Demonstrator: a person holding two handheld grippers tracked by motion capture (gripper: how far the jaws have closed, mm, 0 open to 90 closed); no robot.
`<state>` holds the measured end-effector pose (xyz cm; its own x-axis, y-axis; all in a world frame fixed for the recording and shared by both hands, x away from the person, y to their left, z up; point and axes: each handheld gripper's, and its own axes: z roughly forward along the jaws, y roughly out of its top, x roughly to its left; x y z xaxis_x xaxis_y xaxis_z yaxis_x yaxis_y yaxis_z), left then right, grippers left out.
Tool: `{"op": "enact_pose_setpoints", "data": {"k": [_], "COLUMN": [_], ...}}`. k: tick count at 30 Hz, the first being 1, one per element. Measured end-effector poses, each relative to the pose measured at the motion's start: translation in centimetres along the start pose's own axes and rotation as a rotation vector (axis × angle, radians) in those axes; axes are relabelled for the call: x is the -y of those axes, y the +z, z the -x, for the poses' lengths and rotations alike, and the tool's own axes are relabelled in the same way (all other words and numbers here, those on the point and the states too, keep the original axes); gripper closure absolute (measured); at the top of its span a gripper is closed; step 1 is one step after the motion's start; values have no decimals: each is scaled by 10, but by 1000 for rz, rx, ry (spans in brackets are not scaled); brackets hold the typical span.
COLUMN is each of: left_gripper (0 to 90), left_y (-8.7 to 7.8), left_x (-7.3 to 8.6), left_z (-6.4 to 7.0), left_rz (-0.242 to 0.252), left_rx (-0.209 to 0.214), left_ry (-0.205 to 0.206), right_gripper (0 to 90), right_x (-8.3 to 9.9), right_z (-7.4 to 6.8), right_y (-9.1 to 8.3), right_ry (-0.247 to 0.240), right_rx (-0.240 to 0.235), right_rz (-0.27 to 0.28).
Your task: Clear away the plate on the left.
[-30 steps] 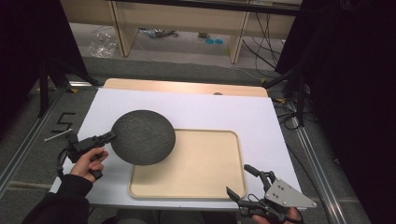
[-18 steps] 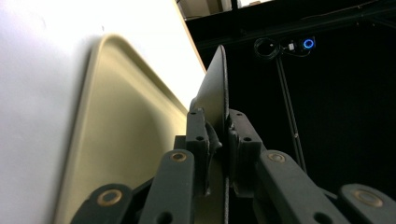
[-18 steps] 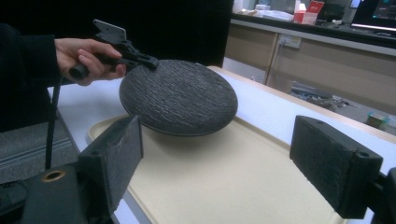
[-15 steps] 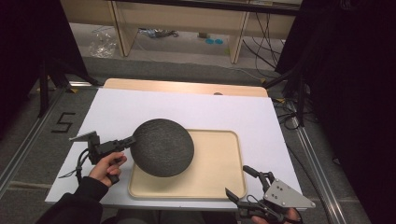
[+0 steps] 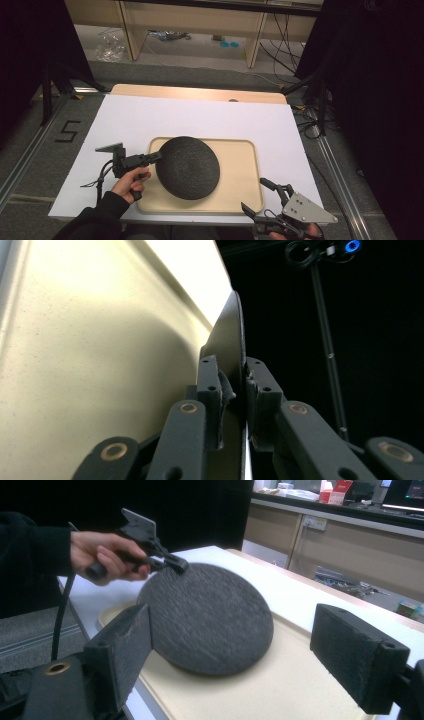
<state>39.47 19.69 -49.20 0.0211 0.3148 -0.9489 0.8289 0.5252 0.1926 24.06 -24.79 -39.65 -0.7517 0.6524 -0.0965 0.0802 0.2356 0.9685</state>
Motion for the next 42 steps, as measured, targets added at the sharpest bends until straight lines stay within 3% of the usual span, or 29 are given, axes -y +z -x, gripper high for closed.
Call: {"op": "enact_pose_setpoints", "data": {"k": [1, 2, 7, 9, 10, 11, 12, 15, 16, 17, 19, 20, 21, 22, 26, 29, 31, 34, 37, 39, 42], "left_gripper": [792, 793, 808, 812, 817, 822, 822, 823, 825, 826, 829, 831, 830, 830, 831, 831, 833, 829, 822, 819, 821], "left_y": [1, 2, 4, 6, 8, 9, 12, 18, 22, 24, 26, 27, 28, 27, 28, 28, 29, 31, 32, 33, 35], "left_x": [0, 0, -1, 1, 2, 2, 4, 6, 7, 7, 7, 7, 7, 6, 6, 5, 5, 6, 6, 6, 7], "left_z": [-2, -4, -7, -4, -6, -8, -6, -7, -6, -8, -8, -10, -11, -10, -10, -13, -12, -14, -14, -16, -18], "left_rz": [12, 19, 23, 18, 23, 5, 18, -5, 0, -10, -14, -18, -6, -21, -13, -28, -30, -31, -38, -40, -29], "left_rx": [0, -5, -28, -50, -50, -57, -53, -55, -57, -55, -68, -72, -57, -76, -80, -75, -90, -99, -107, -100, -80], "left_ry": [-34, -35, 19, 0, 17, 30, -2, 16, -9, 13, -8, 15, 15, 2, 1, 45, 25, 28, 31, 41, 46], "right_gripper": [185, 185, 185, 186, 186, 186, 186, 186, 186, 186, 186, 186, 186, 186, 187, 187, 187, 187, 187, 187, 188], "right_x": [0, 1, 1, 0, 0, 0, 0, 0, 0, 1, 1, 0, 1, 1, 0, 0, 0, 1, 0, 1, 0], "right_z": [0, -1, -1, -1, -1, -1, -2, -2, -2, -2, -1, -1, -1, -1, -1, -1, -2, -1, -2, -2, -2], "right_y": [1, 1, 1, 1, 3, 0, 3, 2, 2, 3, 3, 1, 1, 1, 1, 3, 1, 3, 1, 3, 1], "right_ry": [1, 7, 6, 2, 6, 2, 6, -2, -3, -2, 0, 0, 0, -1, -4, -2, -2, -1, -5, -3, -4], "right_rx": [-4, 5, 6, 3, -1, 2, -7, 1, 2, -4, -2, 2, 1, 3, 3, -3, 0, -4, 0, -7, -1], "right_rz": [2, 3, 2, 2, 18, -15, 5, 3, 3, 23, 26, 10, 11, 7, 4, 22, 1, 27, 3, 24, 2]}}
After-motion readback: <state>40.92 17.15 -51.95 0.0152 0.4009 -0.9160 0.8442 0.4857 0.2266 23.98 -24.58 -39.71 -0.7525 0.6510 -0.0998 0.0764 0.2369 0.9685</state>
